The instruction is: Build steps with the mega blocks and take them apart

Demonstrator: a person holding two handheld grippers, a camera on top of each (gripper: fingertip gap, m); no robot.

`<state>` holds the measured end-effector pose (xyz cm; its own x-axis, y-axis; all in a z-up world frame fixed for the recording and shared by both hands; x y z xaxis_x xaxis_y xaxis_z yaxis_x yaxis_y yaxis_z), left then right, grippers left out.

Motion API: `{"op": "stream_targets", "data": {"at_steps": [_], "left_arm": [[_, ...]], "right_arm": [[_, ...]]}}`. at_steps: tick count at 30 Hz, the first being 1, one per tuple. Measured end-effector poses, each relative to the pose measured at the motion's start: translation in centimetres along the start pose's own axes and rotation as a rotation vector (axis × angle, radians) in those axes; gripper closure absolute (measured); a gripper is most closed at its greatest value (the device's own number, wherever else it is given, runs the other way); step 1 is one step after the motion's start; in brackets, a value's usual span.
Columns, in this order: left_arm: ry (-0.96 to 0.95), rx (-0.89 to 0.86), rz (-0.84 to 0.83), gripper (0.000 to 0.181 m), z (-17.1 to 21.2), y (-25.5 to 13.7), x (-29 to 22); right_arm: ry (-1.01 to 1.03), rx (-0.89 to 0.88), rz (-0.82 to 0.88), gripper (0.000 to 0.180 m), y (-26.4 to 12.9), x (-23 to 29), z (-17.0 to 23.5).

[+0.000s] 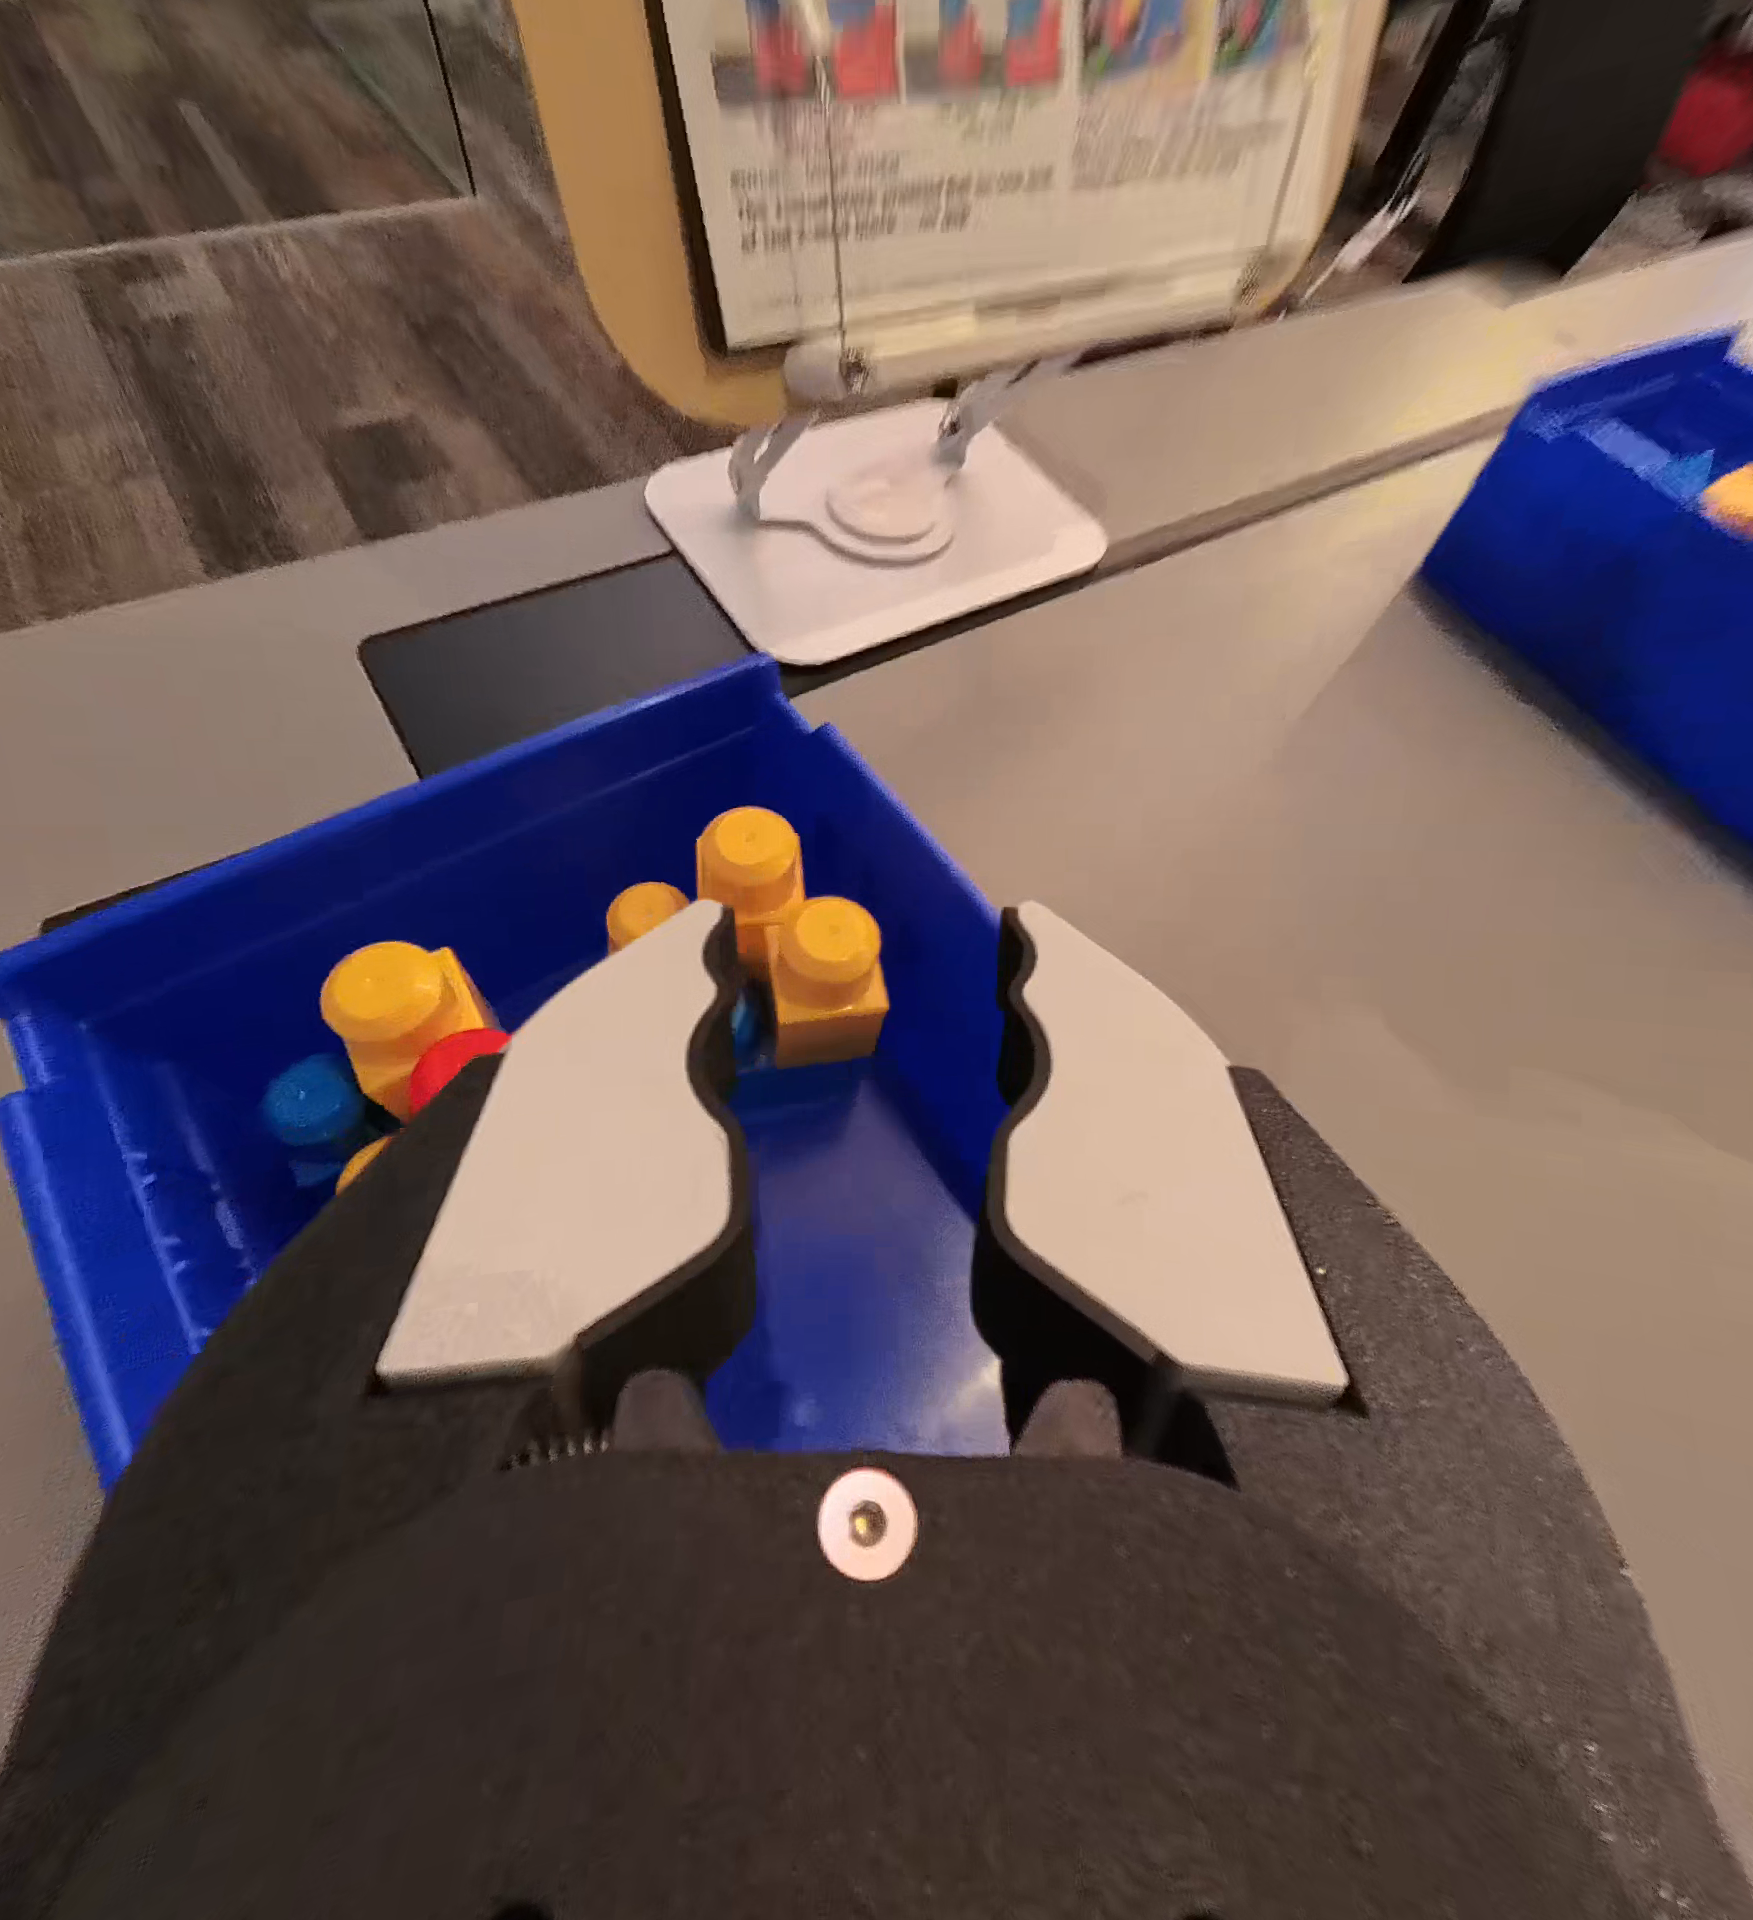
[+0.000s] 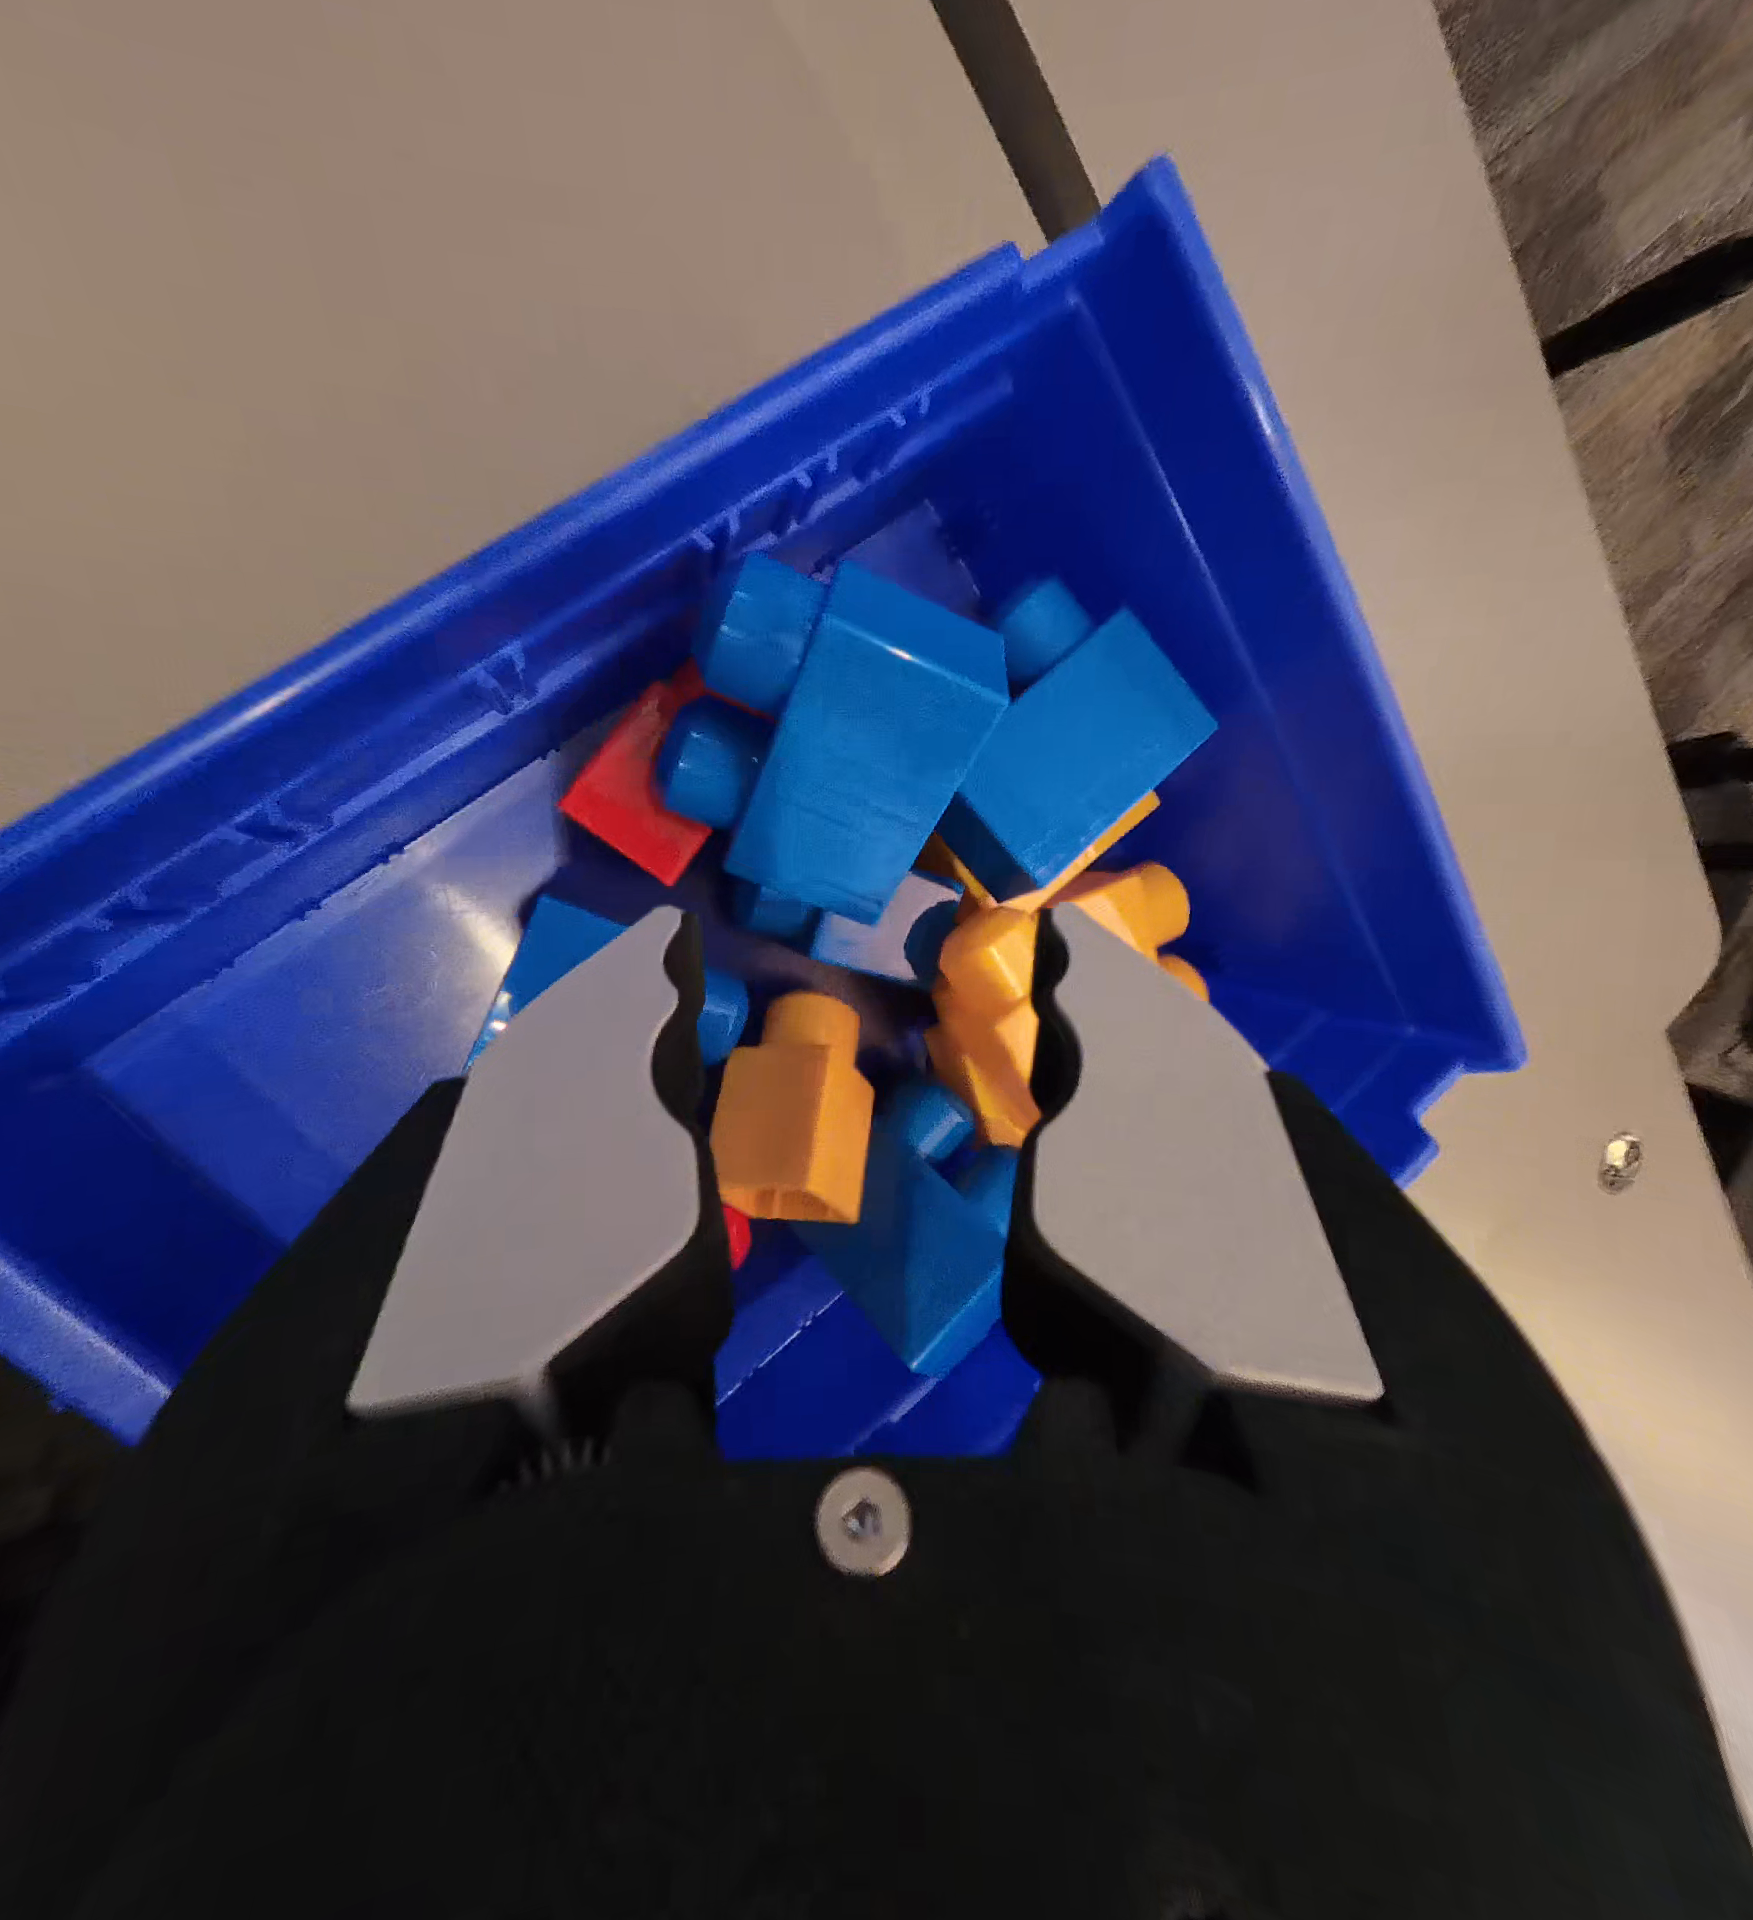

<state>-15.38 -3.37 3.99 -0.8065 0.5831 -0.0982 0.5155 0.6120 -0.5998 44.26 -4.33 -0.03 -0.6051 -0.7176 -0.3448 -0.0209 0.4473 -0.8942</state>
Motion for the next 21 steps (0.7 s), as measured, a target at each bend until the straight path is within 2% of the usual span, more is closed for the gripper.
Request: {"op": "stream_targets", "data": {"at_steps": [4,7,11,13,16,19,21], "left_arm": [[0.079,0.188,-0.139,0.127,1.3,4.7,0.0],[0.107,0.288,-0.17,0.126,2.3,7.2,-0.6],[0.171,0.384,-0.341,0.142,3.2,9.4,-0.6],[0.188,0.426,-0.358,0.142,3.0,9.0,-0.7],[0.16,0.374,-0.357,0.142,1.6,6.3,-0.8],[0.13,0.24,-0.333,0.143,-0.7,2.0,-2.0],[0.116,0.097,-0.255,0.143,-2.4,-0.6,-4.3]], "right_arm": [[-0.036,0.023,0.025,0.118,0.4,0.3,-0.6],[-0.044,0.032,0.021,0.118,0.7,0.5,-0.7],[-0.059,0.042,0.022,0.118,0.9,0.6,-0.8],[-0.065,0.042,0.019,0.118,0.9,0.7,-0.9],[-0.073,0.022,0.04,0.118,0.5,0.6,-1.3],[-0.083,-0.047,0.105,0.118,-0.7,0.8,-2.7],[-0.111,-0.156,0.191,0.118,-2.3,1.5,-4.9]]}}
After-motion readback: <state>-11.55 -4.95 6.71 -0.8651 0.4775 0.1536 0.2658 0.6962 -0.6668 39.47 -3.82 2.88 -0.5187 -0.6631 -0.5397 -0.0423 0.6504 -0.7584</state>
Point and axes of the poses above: each gripper's, where its closed fingertips meet, y out along the fingers, z out of its underside, x = y × z across the jaws, the point moved 8 cm from there along -y, back along the fingers, and after that the axes turned 8 degrees about x, right-handed, at the moved point
